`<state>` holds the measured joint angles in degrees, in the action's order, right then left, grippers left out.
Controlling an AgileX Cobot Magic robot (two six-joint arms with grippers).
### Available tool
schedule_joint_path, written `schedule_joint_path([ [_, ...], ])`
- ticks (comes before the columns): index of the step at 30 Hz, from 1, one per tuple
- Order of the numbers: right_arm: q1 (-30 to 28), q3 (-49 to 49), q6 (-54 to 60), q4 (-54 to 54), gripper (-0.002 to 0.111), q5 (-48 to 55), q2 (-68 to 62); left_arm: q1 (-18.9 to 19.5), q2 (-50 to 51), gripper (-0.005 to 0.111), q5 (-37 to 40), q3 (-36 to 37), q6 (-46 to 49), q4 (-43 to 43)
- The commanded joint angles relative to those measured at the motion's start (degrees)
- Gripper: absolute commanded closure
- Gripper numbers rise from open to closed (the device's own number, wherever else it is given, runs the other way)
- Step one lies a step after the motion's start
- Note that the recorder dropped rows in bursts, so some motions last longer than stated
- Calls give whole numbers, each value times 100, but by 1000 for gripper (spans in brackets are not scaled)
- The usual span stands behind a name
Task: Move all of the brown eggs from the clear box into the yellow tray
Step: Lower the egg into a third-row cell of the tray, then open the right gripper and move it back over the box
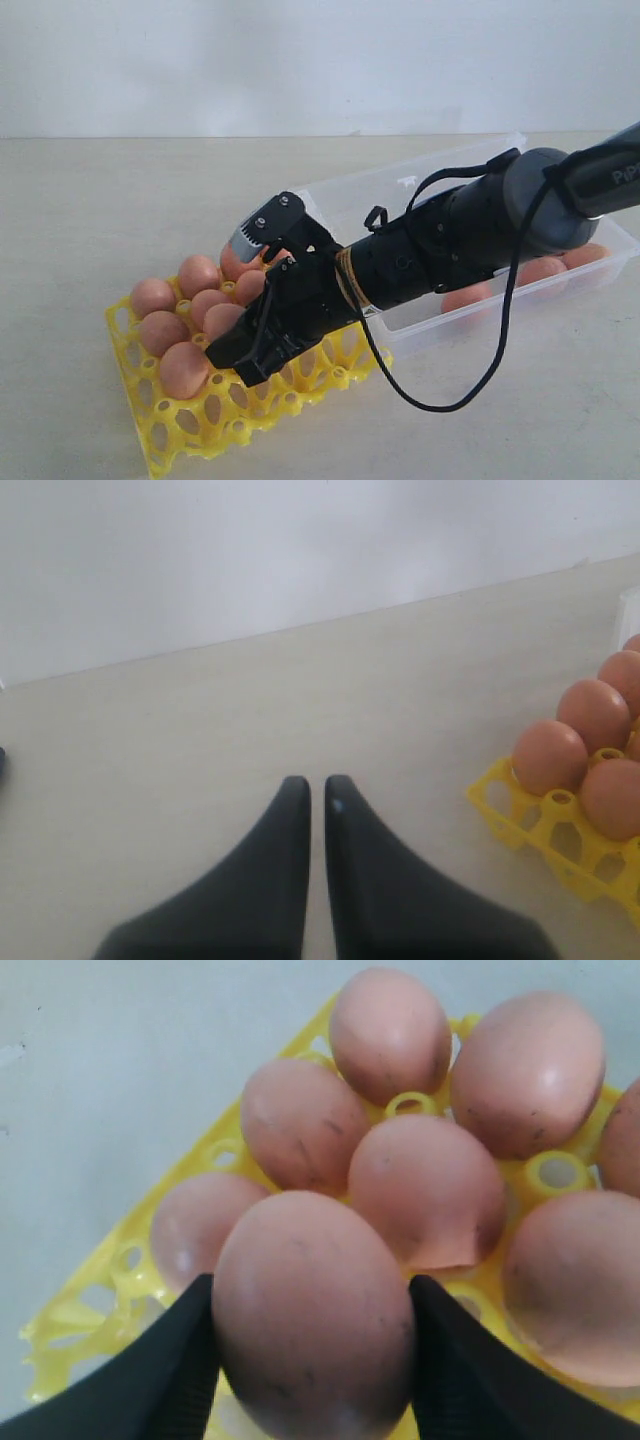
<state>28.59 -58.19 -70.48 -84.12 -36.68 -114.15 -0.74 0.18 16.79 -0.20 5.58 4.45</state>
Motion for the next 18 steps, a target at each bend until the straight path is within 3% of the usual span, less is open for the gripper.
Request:
schedule_joint_path([
  [1,8,-16,15,-17,108,-155,-84,-44,-18,103,-2,20,-18,-11],
  [11,8,-16,15,-17,106,-157,-95,-44,-18,103,-2,20,-18,-11],
  [13,8,-16,15,-17,98,-169,-106,-44,-18,103,-2,20,-18,-11],
  [18,8,-16,4,-17,65,-199,-126,-44,-18,103,-2,20,-18,-11],
])
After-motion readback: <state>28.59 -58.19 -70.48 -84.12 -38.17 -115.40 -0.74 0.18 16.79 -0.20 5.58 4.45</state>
